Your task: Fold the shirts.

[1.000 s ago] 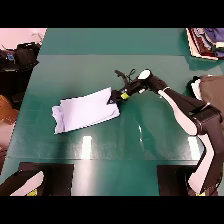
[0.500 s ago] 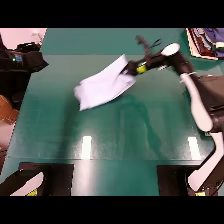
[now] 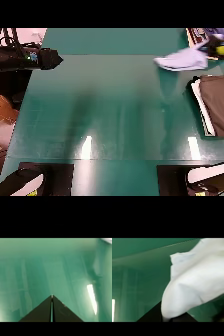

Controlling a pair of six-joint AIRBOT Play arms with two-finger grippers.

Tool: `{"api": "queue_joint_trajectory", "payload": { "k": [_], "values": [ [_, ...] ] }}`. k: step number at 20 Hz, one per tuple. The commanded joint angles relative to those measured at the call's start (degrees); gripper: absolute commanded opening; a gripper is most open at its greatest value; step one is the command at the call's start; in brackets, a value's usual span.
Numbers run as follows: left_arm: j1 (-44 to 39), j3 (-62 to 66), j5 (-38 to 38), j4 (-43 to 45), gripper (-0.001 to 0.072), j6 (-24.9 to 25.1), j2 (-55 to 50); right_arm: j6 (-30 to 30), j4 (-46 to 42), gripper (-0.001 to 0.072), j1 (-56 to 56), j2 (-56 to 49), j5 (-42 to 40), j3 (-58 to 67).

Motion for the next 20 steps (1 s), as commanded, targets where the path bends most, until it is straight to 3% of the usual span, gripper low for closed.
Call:
{"api": "queue_joint_trajectory", "payload": {
  "k": [1,10,20],
  "values": [
    [-0.42,0.00,0.61,-0.17,0.0025,-0.22,-0.02,1.64,-0.83,0.0018,-9.29,0.85,0.02,0.02],
    [-0.42,0.00,0.59,-0.20,0.0026,-0.20,-0.02,1.44,-1.09,0.0018,-13.27,6.91,-2.05,5.77],
    [-0.42,0.00,-0.07,-0.15,0.0026,-0.13,-0.02,0.59,-1.46,0.0019,-22.49,25.83,2.05,-15.67]
  ]
}}
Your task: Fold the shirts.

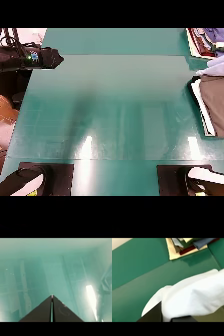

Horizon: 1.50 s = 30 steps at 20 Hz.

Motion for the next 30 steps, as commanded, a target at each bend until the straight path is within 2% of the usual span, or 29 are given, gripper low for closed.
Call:
{"api": "queue_joint_trajectory", "payload": {
  "k": [1,9,10,11,13,14,16,19,24,28,30],
  "values": [
    [-0.02,0.00,-0.24,0.02,0.0026,0.09,-0.02,-1.51,-0.22,0.0019,-3.37,6.14,3.67,-8.44],
    [-0.02,0.00,-0.66,0.02,0.0026,2.08,-0.02,-0.87,-17.57,0.0023,-10.97,17.16,9.66,-33.00],
    [-0.02,0.00,-0.66,0.02,0.0026,2.10,-0.02,-0.26,-18.45,0.0051,-12.72,18.25,9.79,-36.11],
    [-0.02,0.00,-0.66,0.04,0.0026,2.14,-0.02,-0.20,-18.60,0.0208,-14.58,19.10,9.84,-38.97],
    [-0.02,0.00,-0.68,0.02,0.0026,3.17,-0.02,-0.20,-18.58,0.0570,-18.32,20.13,9.81,-43.19],
    [-0.02,0.00,-0.74,0.02,0.0026,3.30,-0.02,-0.17,-18.45,0.0631,-19.82,20.24,10.14,-44.17],
    [-0.02,0.00,-0.87,0.02,0.0026,3.50,-0.02,0.59,-16.48,0.0630,-21.27,20.06,11.08,-43.41],
    [-0.02,0.00,-0.87,0.00,0.0026,3.48,-0.02,0.52,-6.78,0.0628,-15.82,20.06,9.55,-39.87],
    [-0.02,0.00,-1.31,0.28,0.0026,3.45,-0.02,0.50,-3.45,0.0625,10.23,20.06,5.46,-34.42],
    [-0.02,0.00,-4.68,-0.48,0.0026,3.26,-0.02,0.46,-4.96,0.0615,30.45,20.04,-4.74,-33.62],
    [-0.02,0.00,-3.89,-0.48,0.0026,3.26,-0.02,0.46,-7.74,0.0394,38.25,20.06,-8.66,-33.62]
  ]
}}
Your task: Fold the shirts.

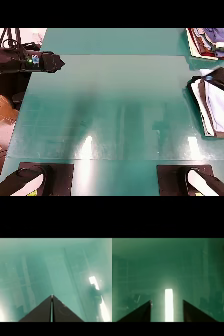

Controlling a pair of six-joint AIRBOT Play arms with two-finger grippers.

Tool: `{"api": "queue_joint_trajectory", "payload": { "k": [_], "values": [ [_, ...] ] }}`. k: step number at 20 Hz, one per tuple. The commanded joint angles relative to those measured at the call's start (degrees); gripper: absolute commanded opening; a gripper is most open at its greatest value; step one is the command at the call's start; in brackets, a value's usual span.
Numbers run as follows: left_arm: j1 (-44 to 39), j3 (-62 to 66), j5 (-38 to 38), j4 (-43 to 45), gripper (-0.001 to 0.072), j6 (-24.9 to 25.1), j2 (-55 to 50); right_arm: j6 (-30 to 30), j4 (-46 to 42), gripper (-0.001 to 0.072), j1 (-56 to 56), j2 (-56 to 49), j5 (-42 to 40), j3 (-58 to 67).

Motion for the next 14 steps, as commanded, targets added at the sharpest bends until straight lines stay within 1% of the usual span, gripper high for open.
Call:
{"api": "queue_joint_trajectory", "payload": {
  "k": [1,2,3,4,6,14],
  "values": [
    [-0.02,0.00,0.22,-0.24,0.0026,-0.11,-0.02,0.02,-3.82,0.0304,14.75,0.04,-7.82,0.50],
    [-0.02,0.00,0.87,-0.24,0.0026,-0.11,-0.02,0.02,-5.51,0.0202,17.27,0.04,-8.33,0.50],
    [-0.02,0.00,1.46,-0.24,0.0026,-0.11,-0.02,0.02,-7.08,0.0035,19.45,0.04,-8.39,0.50],
    [-0.02,0.00,1.99,-0.24,0.0026,-0.11,-0.02,0.02,-8.26,0.0020,21.03,0.04,-8.39,0.50],
    [-0.02,0.00,3.10,-0.24,0.0026,-0.11,-0.02,0.02,-8.66,0.0021,22.84,0.04,-8.37,0.48],
    [-0.02,0.00,3.96,-0.24,0.0026,-0.09,0.00,0.02,-8.63,0.0020,23.17,0.04,-6.45,0.48]
  ]
}}
